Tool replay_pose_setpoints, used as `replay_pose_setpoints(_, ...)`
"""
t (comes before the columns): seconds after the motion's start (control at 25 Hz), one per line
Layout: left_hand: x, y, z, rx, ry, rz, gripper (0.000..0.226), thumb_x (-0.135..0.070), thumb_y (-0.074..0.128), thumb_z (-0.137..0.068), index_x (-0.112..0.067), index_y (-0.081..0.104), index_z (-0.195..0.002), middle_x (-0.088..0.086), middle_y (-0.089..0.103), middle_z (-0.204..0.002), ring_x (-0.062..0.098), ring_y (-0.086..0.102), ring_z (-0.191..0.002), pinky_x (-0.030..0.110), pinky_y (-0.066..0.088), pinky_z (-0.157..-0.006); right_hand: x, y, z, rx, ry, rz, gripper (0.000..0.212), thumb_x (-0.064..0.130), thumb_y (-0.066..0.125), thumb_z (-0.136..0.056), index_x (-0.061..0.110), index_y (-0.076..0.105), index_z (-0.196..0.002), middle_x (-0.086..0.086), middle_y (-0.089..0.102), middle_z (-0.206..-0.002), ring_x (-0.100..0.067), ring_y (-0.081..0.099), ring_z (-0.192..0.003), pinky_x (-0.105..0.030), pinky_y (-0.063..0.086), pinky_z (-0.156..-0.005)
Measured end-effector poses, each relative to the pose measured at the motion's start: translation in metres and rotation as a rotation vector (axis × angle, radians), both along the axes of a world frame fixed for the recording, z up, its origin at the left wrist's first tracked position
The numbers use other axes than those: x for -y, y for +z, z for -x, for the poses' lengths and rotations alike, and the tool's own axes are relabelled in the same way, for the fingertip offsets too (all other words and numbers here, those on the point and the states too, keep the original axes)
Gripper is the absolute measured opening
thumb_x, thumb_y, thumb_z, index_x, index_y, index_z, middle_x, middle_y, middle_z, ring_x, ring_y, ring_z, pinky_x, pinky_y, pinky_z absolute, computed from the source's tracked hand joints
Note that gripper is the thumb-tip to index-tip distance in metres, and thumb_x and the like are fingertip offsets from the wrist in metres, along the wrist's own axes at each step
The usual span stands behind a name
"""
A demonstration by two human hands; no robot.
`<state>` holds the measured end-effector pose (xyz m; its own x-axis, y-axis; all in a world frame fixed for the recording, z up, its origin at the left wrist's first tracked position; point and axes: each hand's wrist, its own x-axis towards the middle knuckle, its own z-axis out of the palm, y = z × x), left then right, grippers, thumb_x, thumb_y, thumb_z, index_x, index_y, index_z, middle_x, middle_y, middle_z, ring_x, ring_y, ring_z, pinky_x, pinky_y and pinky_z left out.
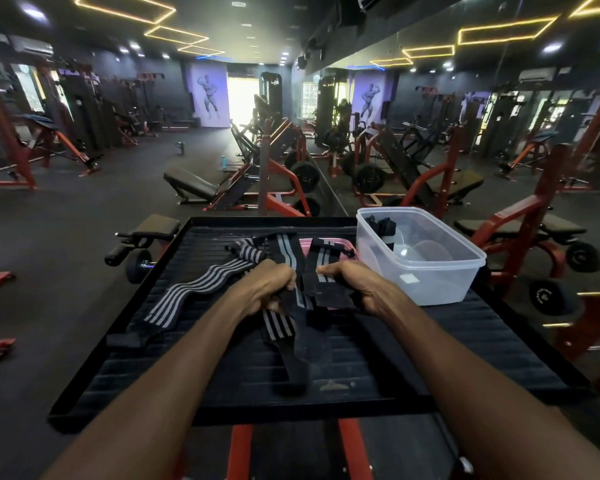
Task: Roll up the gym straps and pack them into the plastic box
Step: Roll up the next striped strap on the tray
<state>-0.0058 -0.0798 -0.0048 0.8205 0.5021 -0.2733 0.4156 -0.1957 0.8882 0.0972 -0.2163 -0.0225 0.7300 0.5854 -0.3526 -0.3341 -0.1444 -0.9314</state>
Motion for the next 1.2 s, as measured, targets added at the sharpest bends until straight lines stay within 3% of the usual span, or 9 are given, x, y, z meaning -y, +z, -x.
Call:
replay_pose_setpoints(0.2,0.004,-0.008,0.014,-0.145,-0.158,0.004,0.019,-0.009,0.045,-0.086,-0.002,0.06,-0.095,0.016,0.061,-0.072,0.024,0.063,-0.044,0.038,0.058,-0.049,-0.001,-0.003,0.02,0.049,-0.057,-0.148,0.013,0.005,0.063,-0.091,0.002,0.073,-0.099,-0.017,0.074,-0.089,-0.02,0.071,-0.062,-0.027,0.058,-0.055)
replay_pose_setpoints(0.32,0.001,0.0,0.023,-0.318,-0.262,-0.192,0.03,-0.034,0.044,-0.095,-0.011,0.064,-0.091,0.009,0.054,-0.064,0.02,0.055,-0.043,0.027,0.051,-0.046,0.001,-0.01,0.032,0.105,-0.031,-0.226,0.012,0.002,0.064,-0.089,0.005,0.072,-0.098,-0.011,0.074,-0.086,-0.018,0.071,-0.072,-0.025,0.057,-0.063)
replay_pose_setpoints(0.44,0.002,0.004,0.023,-0.199,-0.174,-0.208,0.033,-0.036,0.044,-0.093,-0.013,0.064,-0.08,0.004,0.053,-0.055,0.016,0.045,-0.042,0.019,0.038,-0.044,0.003,-0.018,0.041,0.258,-0.006,-0.211,0.016,0.001,0.068,-0.087,0.005,0.072,-0.102,-0.009,0.073,-0.097,-0.018,0.068,-0.089,-0.024,0.056,-0.077)
replay_pose_setpoints(0.64,0.003,-0.011,0.016,0.043,0.08,0.097,0.032,-0.023,0.041,-0.097,-0.009,0.054,-0.071,0.002,0.048,-0.043,0.016,0.04,-0.041,0.02,0.032,-0.043,0.021,-0.015,0.058,0.177,0.091,-0.294,0.029,0.0,0.069,-0.088,0.006,0.063,-0.115,-0.008,0.069,-0.09,-0.014,0.067,-0.071,-0.023,0.055,-0.062)
replay_pose_setpoints(0.72,0.0,-0.02,0.012,0.063,0.057,0.045,0.026,-0.026,0.057,-0.094,-0.008,0.057,-0.074,0.004,0.05,-0.052,0.015,0.043,-0.04,0.021,0.036,-0.041,0.026,-0.011,0.063,0.242,0.181,-0.136,0.026,0.01,0.069,-0.09,0.012,0.062,-0.116,-0.006,0.071,-0.096,-0.014,0.068,-0.077,-0.027,0.057,-0.071)
replay_pose_setpoints(0.88,-0.001,-0.037,0.011,0.0,-0.095,-0.073,0.027,-0.021,0.076,-0.085,-0.01,0.058,-0.068,0.004,0.052,-0.054,0.012,0.043,-0.038,0.022,0.04,-0.037,0.027,0.007,0.047,0.813,0.47,0.605,0.043,0.049,0.046,-0.1,0.01,0.05,-0.119,-0.016,0.07,-0.102,-0.027,0.067,-0.077,-0.043,0.055,-0.074)
replay_pose_setpoints(0.96,-0.001,-0.038,0.012,-0.03,-0.133,-0.091,0.023,-0.023,0.075,-0.086,-0.008,0.06,-0.076,0.006,0.054,-0.061,0.012,0.044,-0.04,0.022,0.04,-0.037,0.021,0.016,0.031,1.063,0.379,0.782,0.043,0.052,0.037,-0.102,0.013,0.051,-0.113,-0.013,0.068,-0.1,-0.029,0.066,-0.086,-0.042,0.052,-0.081)
replay_pose_setpoints(1.12,-0.003,-0.034,0.014,-0.009,-0.109,-0.19,0.033,-0.024,0.075,-0.085,-0.014,0.054,-0.061,0.004,0.054,-0.055,0.012,0.044,-0.04,0.02,0.035,-0.038,-0.004,0.016,-0.008,1.199,0.142,0.737,0.027,0.029,0.057,-0.095,0.009,0.063,-0.112,-0.013,0.065,-0.116,-0.032,0.059,-0.112,-0.034,0.043,-0.084)
replay_pose_setpoints(1.2,-0.002,-0.031,0.016,0.043,-0.061,-0.213,0.033,-0.016,0.069,-0.087,-0.016,0.049,-0.061,0.001,0.051,-0.055,0.01,0.045,-0.043,0.022,0.038,-0.045,-0.018,0.006,-0.026,1.138,0.1,0.663,0.04,0.022,0.061,-0.09,0.005,0.056,-0.126,-0.019,0.061,-0.128,-0.035,0.055,-0.12,-0.038,0.045,-0.096)
